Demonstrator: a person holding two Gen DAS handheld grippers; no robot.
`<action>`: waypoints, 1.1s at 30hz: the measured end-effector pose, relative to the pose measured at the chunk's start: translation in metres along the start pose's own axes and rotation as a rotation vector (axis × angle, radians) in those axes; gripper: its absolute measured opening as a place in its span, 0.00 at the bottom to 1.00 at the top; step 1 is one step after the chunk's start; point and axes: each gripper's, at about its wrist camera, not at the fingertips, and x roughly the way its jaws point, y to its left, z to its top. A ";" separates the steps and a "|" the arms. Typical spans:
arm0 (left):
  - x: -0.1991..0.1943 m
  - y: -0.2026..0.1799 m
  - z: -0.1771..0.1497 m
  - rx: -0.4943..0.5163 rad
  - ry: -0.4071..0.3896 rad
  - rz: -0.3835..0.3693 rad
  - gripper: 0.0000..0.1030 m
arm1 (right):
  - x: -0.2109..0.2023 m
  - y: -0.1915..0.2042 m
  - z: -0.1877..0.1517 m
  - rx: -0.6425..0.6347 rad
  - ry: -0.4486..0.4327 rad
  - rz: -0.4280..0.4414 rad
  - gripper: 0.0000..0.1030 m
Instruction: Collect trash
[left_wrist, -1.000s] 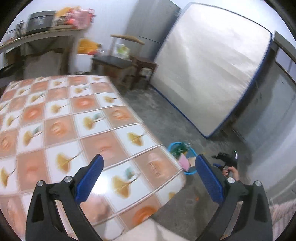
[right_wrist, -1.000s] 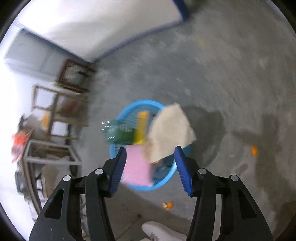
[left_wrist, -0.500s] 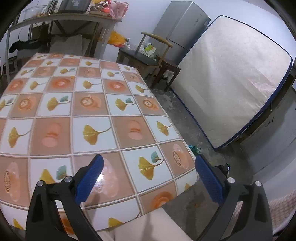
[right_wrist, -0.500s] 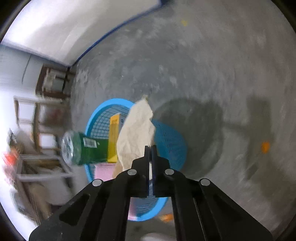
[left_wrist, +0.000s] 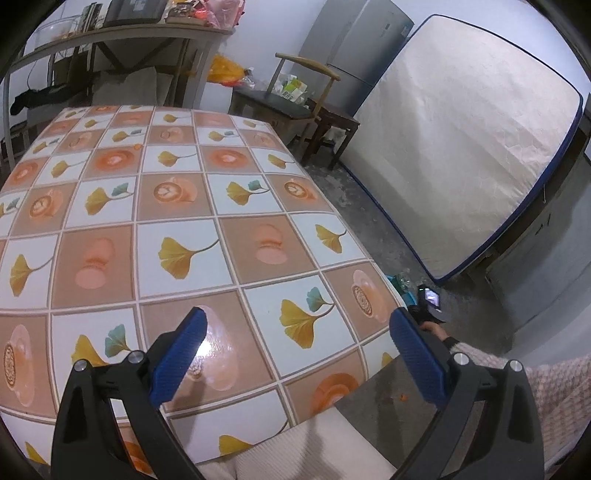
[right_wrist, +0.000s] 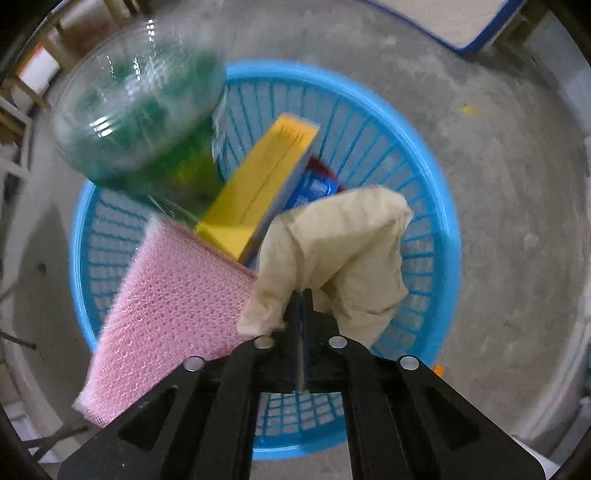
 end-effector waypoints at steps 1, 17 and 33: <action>0.000 0.001 0.000 -0.003 0.001 -0.002 0.94 | 0.003 -0.002 0.003 0.011 0.019 -0.014 0.03; -0.019 0.016 -0.007 0.001 -0.069 -0.054 0.94 | -0.126 -0.080 -0.046 0.214 -0.217 0.300 0.56; -0.075 -0.012 -0.016 -0.026 -0.255 0.284 0.95 | -0.377 0.045 -0.283 -0.243 -0.881 0.516 0.92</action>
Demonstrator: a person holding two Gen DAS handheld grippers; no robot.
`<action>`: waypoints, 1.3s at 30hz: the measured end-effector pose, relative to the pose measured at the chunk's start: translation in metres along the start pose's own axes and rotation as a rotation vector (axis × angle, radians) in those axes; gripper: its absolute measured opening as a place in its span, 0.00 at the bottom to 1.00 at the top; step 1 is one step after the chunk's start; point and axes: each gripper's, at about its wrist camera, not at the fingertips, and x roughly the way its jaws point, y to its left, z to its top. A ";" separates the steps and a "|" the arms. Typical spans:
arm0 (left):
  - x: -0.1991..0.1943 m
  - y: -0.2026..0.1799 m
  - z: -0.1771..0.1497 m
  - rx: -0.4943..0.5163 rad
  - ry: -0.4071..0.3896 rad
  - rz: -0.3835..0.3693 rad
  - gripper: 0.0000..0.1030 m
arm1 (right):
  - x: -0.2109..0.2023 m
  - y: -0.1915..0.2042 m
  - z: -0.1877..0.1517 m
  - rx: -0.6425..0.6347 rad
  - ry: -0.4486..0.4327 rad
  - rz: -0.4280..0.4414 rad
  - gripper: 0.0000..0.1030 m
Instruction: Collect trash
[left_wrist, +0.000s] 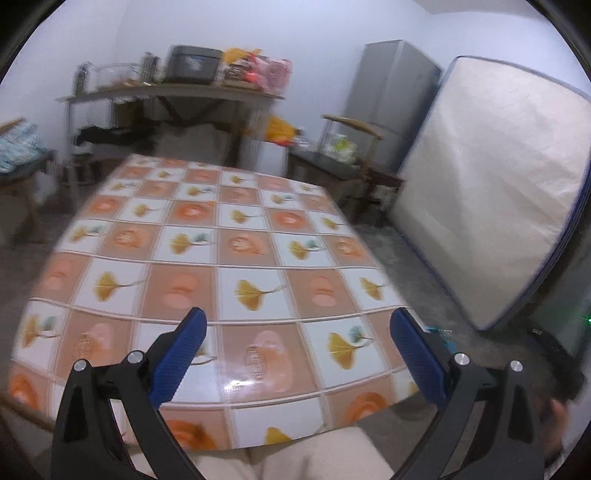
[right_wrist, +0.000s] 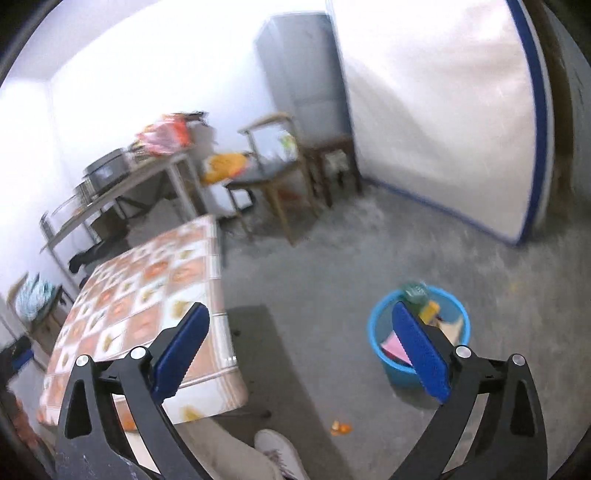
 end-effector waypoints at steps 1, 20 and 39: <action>-0.003 -0.003 0.000 0.007 -0.002 0.060 0.95 | -0.009 0.024 -0.006 -0.048 -0.019 0.005 0.92; -0.005 -0.049 -0.043 0.223 0.117 0.202 0.95 | -0.043 0.142 -0.050 -0.299 0.021 0.004 0.92; 0.004 -0.061 -0.053 0.245 0.191 0.108 0.95 | -0.044 0.112 -0.059 -0.245 0.106 -0.129 0.92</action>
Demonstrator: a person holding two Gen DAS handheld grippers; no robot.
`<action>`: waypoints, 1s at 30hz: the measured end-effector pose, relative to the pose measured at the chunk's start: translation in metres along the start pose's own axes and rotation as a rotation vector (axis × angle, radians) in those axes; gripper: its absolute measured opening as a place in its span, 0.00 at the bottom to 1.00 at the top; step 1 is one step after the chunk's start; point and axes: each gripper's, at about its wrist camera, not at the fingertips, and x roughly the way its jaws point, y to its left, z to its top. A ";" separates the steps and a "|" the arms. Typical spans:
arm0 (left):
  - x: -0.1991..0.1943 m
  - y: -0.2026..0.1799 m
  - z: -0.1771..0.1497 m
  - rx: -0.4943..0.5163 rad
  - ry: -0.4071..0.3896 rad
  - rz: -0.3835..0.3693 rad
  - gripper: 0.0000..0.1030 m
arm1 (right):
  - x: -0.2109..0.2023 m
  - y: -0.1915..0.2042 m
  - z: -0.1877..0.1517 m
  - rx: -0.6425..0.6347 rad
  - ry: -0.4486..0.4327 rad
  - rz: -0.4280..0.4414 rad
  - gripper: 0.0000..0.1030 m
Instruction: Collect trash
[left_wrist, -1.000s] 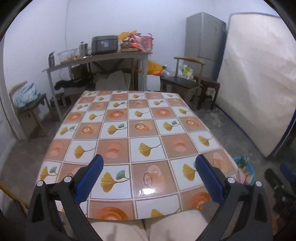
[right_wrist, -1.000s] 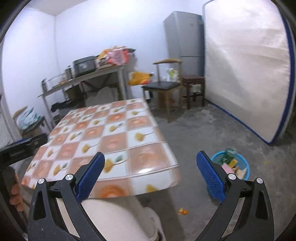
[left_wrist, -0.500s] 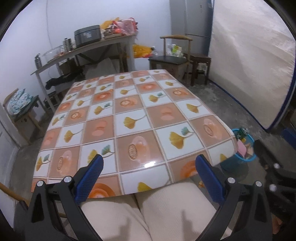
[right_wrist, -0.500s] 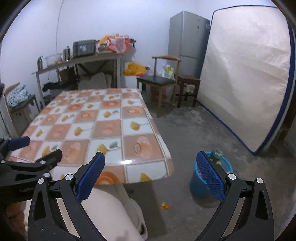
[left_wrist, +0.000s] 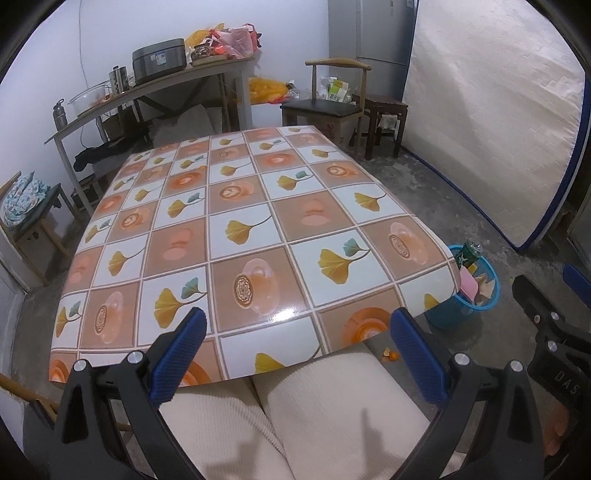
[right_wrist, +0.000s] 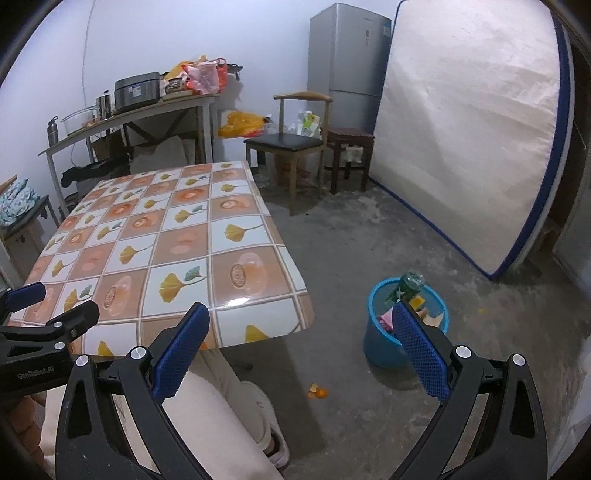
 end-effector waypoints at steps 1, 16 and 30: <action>0.000 0.000 0.000 -0.001 0.003 0.000 0.95 | 0.000 0.000 0.001 0.000 0.001 0.000 0.92; 0.001 0.004 -0.001 -0.016 0.013 0.027 0.95 | -0.002 -0.006 0.000 0.013 0.020 -0.016 0.92; 0.002 0.007 -0.002 -0.021 0.017 0.038 0.95 | -0.002 -0.012 0.001 0.018 0.030 -0.023 0.92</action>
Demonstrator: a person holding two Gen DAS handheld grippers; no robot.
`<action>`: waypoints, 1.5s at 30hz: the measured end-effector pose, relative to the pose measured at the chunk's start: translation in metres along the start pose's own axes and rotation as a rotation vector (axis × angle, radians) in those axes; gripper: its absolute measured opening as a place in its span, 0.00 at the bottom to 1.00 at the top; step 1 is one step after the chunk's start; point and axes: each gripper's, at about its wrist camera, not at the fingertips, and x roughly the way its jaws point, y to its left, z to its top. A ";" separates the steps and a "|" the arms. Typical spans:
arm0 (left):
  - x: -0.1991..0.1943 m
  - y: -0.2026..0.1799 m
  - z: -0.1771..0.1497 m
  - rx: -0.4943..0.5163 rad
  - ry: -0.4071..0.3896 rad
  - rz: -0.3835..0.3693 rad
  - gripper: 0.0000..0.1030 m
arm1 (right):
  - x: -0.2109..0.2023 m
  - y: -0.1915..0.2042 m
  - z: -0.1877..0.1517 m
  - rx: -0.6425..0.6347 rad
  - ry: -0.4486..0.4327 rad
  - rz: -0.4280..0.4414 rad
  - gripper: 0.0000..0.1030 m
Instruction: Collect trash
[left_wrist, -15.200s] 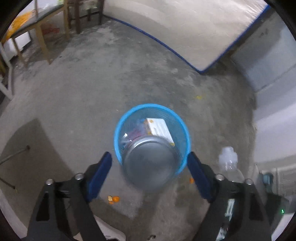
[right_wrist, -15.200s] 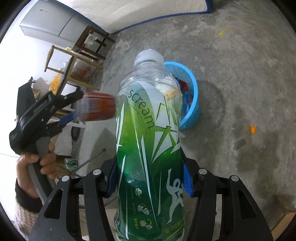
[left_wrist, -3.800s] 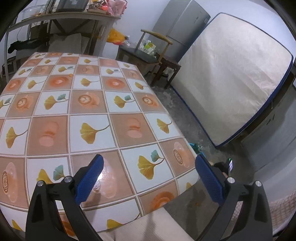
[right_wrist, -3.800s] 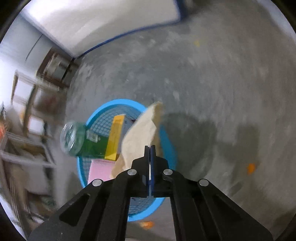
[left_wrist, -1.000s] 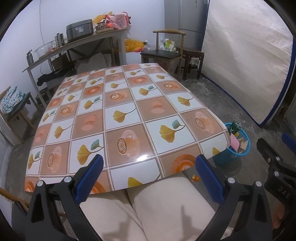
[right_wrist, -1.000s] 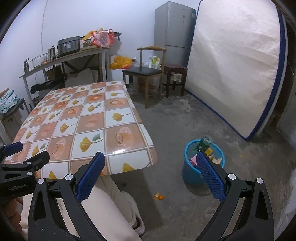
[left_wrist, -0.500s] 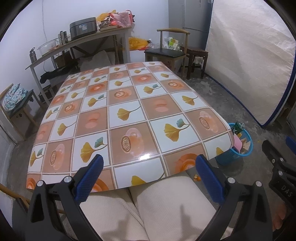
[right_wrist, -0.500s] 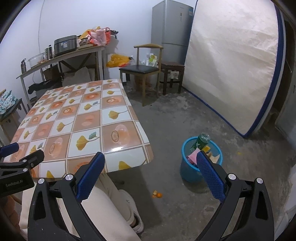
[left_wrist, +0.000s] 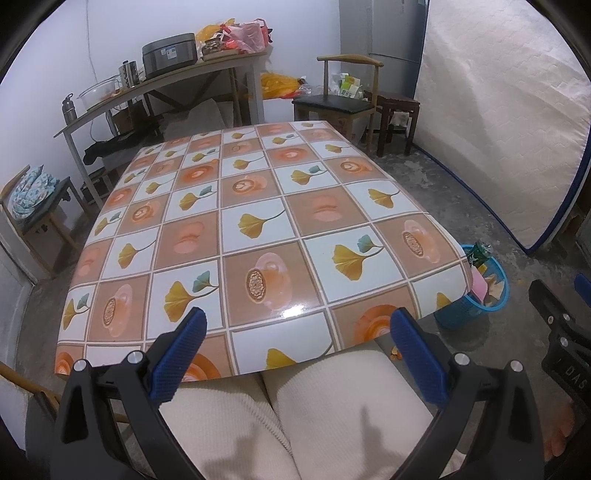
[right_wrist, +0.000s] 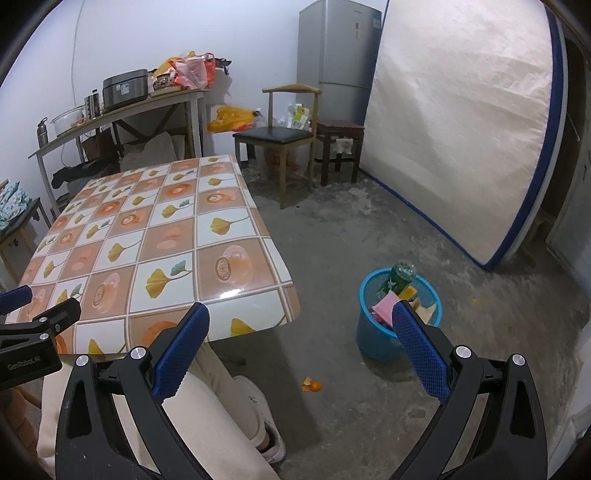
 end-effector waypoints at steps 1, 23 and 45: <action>0.000 0.000 0.000 0.000 -0.001 0.000 0.95 | 0.000 0.000 0.000 0.000 0.001 0.000 0.92; -0.007 0.048 -0.010 -0.100 0.014 0.125 0.95 | 0.001 0.000 -0.001 0.001 0.004 0.002 0.92; -0.004 0.046 -0.008 -0.097 0.023 0.120 0.95 | 0.002 -0.002 0.001 0.000 0.008 0.001 0.92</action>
